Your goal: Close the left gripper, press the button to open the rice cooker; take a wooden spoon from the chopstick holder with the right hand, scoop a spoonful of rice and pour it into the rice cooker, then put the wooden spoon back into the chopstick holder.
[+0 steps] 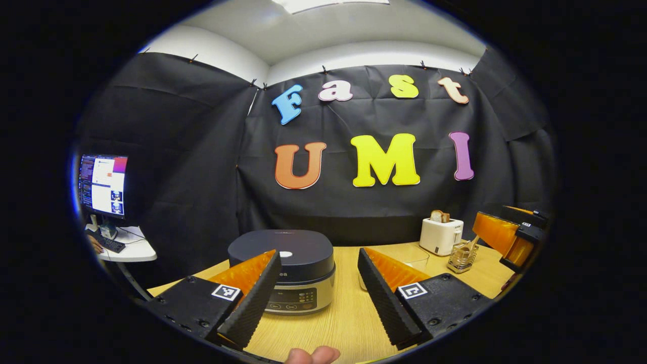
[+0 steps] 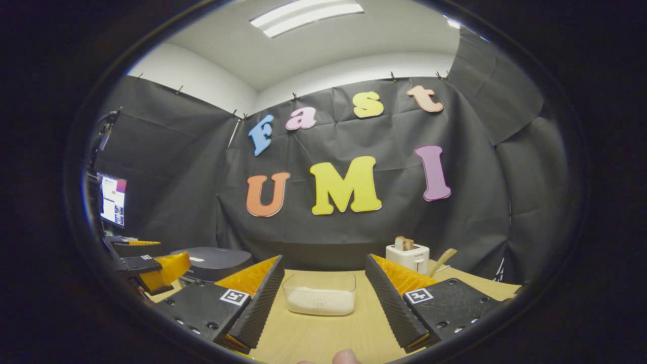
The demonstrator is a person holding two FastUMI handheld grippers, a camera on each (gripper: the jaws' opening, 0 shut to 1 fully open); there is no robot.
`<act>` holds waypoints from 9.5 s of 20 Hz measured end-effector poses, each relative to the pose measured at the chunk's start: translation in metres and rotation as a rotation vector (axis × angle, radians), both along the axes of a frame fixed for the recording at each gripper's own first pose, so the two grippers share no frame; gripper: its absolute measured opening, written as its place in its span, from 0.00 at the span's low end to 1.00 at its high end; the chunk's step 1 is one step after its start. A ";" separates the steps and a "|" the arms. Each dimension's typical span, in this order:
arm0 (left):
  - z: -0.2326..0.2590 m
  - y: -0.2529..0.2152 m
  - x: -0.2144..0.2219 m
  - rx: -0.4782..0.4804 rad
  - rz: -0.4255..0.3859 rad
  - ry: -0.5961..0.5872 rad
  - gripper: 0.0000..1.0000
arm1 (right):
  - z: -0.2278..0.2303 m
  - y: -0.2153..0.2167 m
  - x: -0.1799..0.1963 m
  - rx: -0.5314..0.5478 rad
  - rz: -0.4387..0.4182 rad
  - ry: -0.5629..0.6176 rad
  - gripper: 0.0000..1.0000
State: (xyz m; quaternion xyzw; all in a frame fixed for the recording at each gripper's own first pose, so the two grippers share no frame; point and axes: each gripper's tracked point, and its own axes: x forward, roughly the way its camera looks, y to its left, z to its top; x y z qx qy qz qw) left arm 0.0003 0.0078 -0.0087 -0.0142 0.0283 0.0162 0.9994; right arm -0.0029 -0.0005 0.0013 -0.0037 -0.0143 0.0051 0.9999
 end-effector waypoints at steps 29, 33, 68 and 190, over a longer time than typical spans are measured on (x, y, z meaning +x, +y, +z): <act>0.019 0.033 0.056 0.080 0.031 0.261 0.86 | -0.041 -0.080 0.001 0.033 0.086 0.086 0.95; 0.011 0.048 0.078 0.047 0.044 0.384 0.73 | -0.041 -0.091 -0.001 0.037 0.099 0.076 0.95; 0.062 0.083 0.114 0.104 0.143 0.281 0.84 | -0.022 -0.132 -0.008 0.061 0.016 0.041 0.95; 0.008 0.075 -0.002 0.007 0.022 0.015 0.99 | -0.170 0.056 0.320 0.300 -0.035 0.516 0.00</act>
